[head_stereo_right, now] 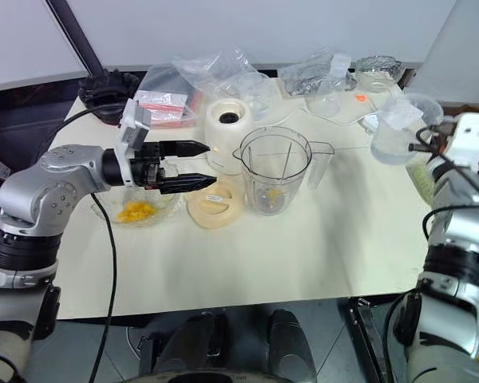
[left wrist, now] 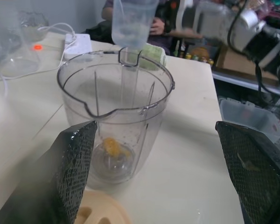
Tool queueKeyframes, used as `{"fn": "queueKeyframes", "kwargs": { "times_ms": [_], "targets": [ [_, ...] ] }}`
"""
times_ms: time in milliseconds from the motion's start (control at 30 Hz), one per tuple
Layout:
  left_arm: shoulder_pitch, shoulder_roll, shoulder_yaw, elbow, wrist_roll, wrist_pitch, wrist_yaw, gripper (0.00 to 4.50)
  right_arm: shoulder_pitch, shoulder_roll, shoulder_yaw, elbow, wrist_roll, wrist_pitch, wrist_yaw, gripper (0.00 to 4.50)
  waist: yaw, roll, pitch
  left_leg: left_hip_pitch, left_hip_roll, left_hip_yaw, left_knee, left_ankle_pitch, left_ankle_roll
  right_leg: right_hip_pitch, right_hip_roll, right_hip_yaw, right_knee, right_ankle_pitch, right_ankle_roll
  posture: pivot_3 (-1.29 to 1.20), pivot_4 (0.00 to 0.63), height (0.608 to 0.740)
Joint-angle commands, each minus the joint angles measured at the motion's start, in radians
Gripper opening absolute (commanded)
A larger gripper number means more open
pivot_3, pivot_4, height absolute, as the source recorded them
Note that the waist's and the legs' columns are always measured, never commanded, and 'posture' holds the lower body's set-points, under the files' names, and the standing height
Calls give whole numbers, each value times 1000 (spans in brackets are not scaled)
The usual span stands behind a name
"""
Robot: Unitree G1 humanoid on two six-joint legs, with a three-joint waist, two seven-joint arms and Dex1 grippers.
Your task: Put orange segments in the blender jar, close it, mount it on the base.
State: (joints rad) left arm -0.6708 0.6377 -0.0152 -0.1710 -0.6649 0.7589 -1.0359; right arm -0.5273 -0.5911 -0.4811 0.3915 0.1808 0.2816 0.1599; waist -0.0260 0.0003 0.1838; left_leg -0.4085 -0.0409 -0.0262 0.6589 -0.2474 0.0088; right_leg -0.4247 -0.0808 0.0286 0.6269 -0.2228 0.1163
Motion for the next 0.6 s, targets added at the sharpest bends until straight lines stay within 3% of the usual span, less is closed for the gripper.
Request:
{"fn": "queueKeyframes", "kwargs": {
  "times_ms": [33,267,600],
  "targets": [
    [-2,8,13,-32,-14,0,-7,4259,21,47,-22,-37,22,-63,-45,34,1,0,0,0,0,0,0,0,0,0,0,0,0,0,0,0,150,740],
    [14,12,-7,-54,2,-3,-5,4259,2,109,10,129,-2,-172,-93,34,6,0,0,0,0,0,0,0,0,0,0,0,0,0,0,0,150,740],
    [34,14,-13,-74,6,2,7,4259,-33,103,47,369,1,-285,-80,34,5,0,0,0,0,0,0,0,0,0,0,0,0,0,0,0,150,740]
  ]
}}
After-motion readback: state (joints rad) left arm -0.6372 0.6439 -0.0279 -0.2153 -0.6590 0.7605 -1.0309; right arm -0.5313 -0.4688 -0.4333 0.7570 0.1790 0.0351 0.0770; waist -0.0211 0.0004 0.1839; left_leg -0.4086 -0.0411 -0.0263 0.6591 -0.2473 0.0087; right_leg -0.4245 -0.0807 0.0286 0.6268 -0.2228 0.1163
